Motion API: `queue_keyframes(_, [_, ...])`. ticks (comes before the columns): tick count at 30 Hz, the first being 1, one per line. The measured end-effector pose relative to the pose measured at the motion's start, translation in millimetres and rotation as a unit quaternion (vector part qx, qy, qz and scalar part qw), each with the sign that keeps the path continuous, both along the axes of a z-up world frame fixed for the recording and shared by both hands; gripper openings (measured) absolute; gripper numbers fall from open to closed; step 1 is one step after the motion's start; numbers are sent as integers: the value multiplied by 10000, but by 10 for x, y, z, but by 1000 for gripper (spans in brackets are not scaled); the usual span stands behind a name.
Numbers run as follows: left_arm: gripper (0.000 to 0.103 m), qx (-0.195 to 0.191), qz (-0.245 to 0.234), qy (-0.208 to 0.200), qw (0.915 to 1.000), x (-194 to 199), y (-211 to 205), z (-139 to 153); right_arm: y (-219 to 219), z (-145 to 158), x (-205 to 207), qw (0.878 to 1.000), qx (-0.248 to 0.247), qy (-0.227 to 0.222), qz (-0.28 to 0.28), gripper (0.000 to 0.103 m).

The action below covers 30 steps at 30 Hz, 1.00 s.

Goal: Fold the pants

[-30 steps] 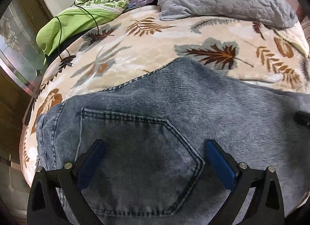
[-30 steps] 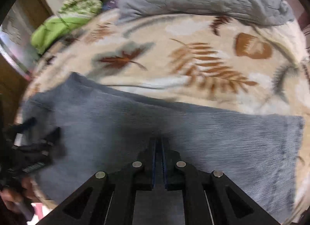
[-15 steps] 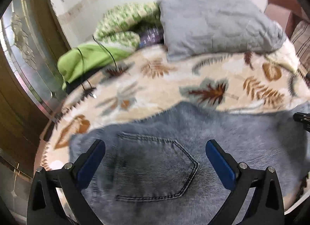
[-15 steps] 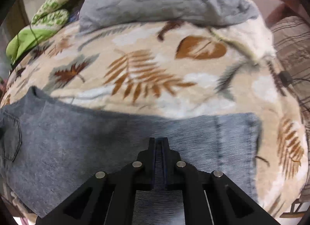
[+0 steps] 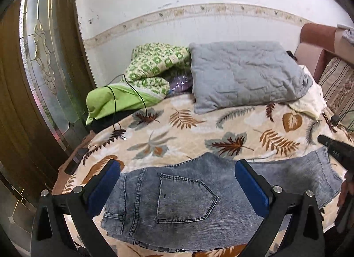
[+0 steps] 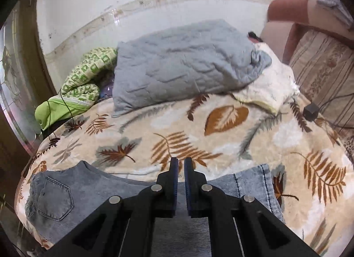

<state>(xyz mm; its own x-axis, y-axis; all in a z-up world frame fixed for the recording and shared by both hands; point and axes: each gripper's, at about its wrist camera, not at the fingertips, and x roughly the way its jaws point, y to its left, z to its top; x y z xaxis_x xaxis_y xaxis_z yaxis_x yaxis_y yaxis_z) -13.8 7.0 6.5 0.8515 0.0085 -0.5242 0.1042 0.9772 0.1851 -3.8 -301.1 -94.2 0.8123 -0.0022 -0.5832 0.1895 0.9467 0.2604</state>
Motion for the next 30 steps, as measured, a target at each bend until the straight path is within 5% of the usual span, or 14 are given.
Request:
queue_keyframes(9, [103, -98, 49, -192, 9998, -139, 119, 104, 197, 113, -203, 9991, -71, -413, 53, 8])
queue_keyframes(30, [103, -139, 431, -254, 9987, -103, 504, 22, 570, 295, -527, 9972, -117, -454, 583, 8])
